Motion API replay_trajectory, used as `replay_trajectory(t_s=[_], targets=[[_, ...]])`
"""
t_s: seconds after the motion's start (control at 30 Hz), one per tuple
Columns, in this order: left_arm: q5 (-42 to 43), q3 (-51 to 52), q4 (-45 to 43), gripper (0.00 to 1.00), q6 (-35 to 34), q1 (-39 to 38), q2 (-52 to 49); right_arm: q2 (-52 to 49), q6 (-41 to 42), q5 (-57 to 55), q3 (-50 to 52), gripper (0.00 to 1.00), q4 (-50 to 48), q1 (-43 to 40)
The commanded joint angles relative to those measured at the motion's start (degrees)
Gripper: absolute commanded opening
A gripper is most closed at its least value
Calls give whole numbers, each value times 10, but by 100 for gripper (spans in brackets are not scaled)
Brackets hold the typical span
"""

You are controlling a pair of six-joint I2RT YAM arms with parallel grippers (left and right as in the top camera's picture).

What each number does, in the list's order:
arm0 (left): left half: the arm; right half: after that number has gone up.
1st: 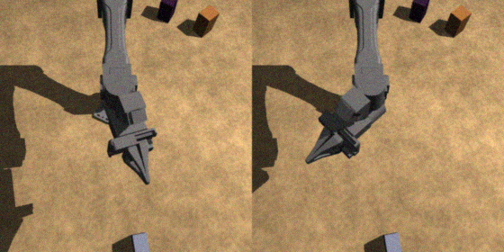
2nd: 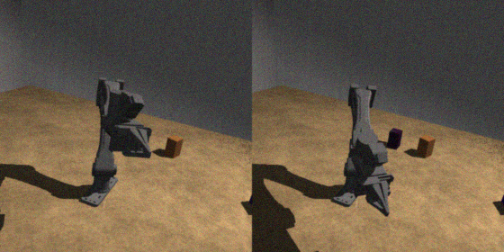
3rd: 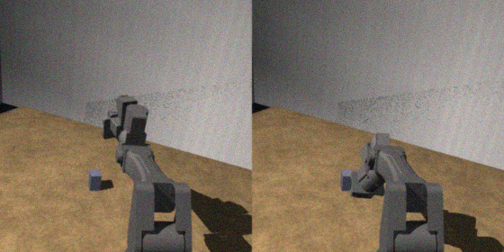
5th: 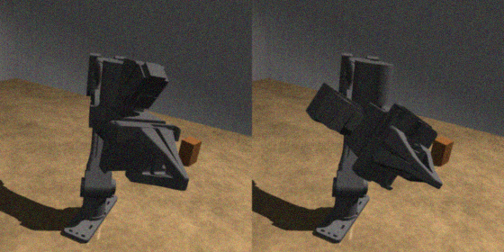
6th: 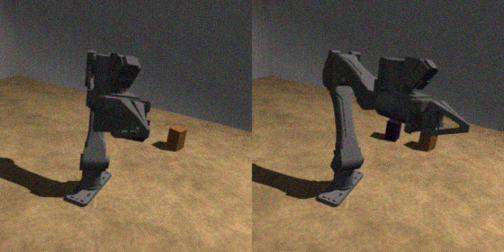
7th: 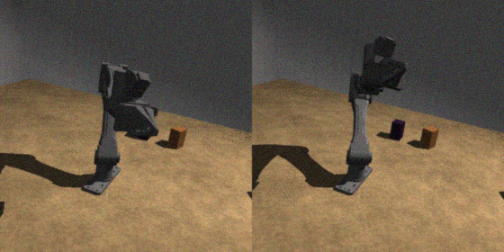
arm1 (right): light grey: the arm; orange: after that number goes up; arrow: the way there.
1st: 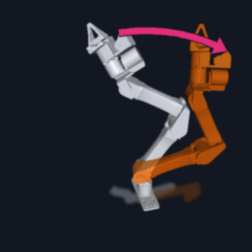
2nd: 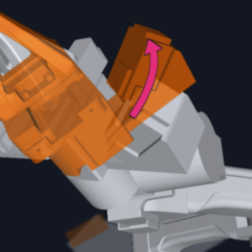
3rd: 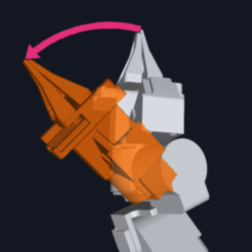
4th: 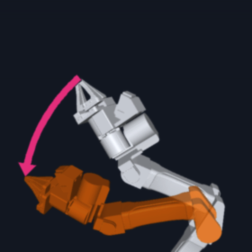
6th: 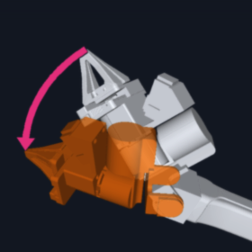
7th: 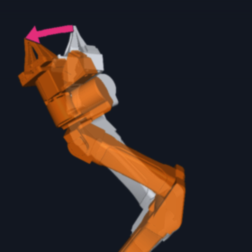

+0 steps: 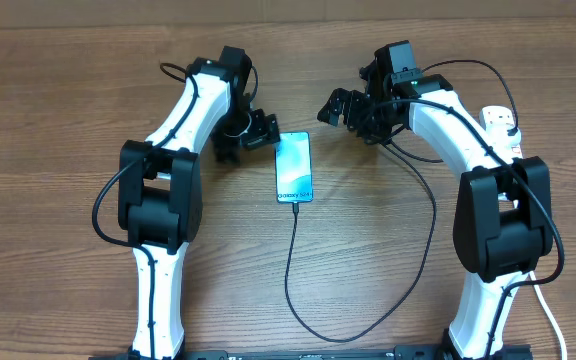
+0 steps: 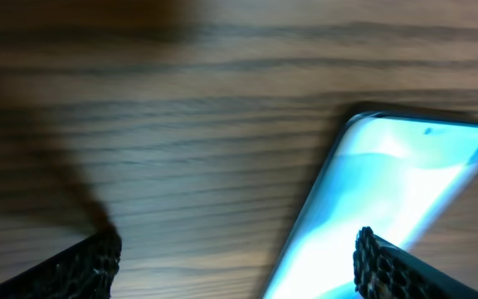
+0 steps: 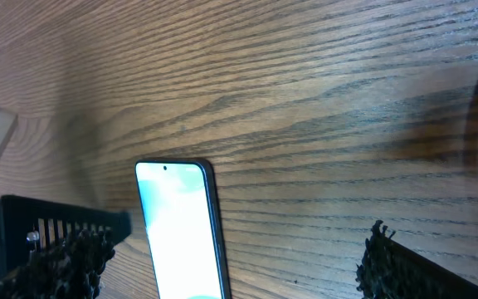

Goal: Plug charger to phone and switch on socket
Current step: 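Open the left gripper, release the phone, and raise the left arm, then move the right gripper over the white power strip's orange switch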

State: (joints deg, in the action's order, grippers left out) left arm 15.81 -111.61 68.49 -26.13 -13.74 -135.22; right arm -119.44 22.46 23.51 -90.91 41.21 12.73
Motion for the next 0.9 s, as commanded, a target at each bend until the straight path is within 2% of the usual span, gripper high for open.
replay_trajectory(t_s=[0.0,0.17,0.37,0.53,0.87], targets=[[-96,-62,38,93,64,3,11,7,0,-5,-11,100,-2,-1],[-104,-103,73,93,82,1,63,7,0,-6,-11,100,-1,-1],[-102,-105,94,94,95,-1,161,7,0,-6,-11,100,-2,-1],[-102,-105,127,98,94,-12,226,7,0,-5,-11,100,-2,-1],[-103,-104,134,100,94,-17,239,7,0,-5,-11,100,-1,-1]])
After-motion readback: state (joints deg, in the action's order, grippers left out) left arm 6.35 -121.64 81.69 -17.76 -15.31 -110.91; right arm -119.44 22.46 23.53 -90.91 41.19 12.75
